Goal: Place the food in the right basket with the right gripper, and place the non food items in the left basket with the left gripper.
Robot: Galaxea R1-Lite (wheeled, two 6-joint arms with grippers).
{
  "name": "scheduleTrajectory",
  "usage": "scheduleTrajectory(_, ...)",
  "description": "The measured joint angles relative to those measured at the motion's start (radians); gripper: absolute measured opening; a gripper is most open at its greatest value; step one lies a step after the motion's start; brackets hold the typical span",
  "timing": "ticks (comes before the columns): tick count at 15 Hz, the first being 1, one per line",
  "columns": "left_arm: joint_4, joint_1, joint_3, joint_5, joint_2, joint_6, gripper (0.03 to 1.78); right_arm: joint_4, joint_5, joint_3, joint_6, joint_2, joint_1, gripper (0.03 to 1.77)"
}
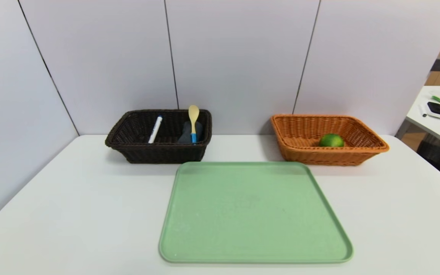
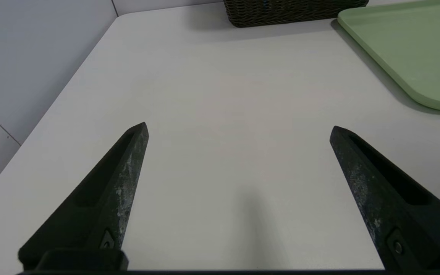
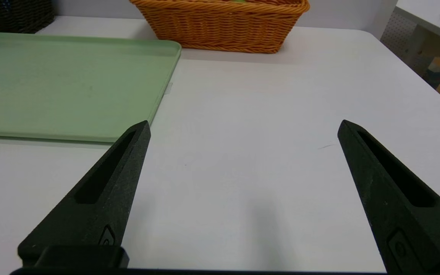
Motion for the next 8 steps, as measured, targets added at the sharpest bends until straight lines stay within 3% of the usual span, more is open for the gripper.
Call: scheduleTrajectory(8,-0.001,0.000,0.000,0.001,0.000,0.000,1.69,0.000,-0.013,0.000,0.010,0.000,0.000,1.69)
